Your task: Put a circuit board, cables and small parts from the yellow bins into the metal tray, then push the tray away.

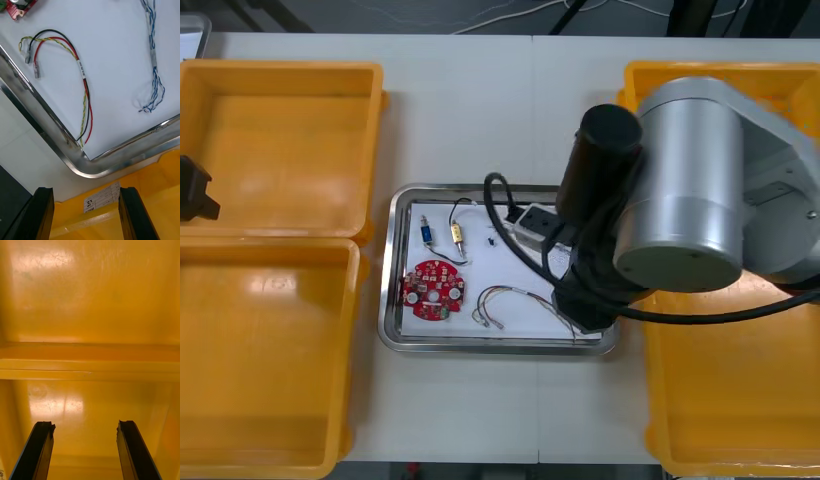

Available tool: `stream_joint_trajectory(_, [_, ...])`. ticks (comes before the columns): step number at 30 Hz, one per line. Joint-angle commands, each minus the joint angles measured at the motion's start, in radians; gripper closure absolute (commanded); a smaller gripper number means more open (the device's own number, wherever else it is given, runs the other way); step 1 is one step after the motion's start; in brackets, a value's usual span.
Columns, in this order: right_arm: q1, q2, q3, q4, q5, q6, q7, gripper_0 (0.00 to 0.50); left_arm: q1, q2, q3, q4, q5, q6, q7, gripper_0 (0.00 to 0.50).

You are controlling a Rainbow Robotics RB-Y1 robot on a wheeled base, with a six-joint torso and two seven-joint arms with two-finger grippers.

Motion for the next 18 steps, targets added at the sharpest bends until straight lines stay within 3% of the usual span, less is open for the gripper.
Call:
stream_joint_trajectory(1, [-0.091, 0.074, 0.104, 0.022, 0.040, 0.001, 0.065, 0.000, 0.024, 0.046, 0.027, 0.005, -0.009, 0.007, -0.008, 0.000])
stream_joint_trajectory(15, [-0.176, 0.203, 0.350, 0.110, 0.174, -0.090, 0.124, 0.000, 0.027, 0.045, 0.043, 0.005, -0.015, 0.007, -0.016, 0.000])
stream_joint_trajectory(18, [-0.182, 0.215, 0.396, 0.140, 0.200, -0.160, 0.171, 0.000, 0.027, 0.045, 0.050, 0.004, -0.014, 0.007, -0.020, 0.000])
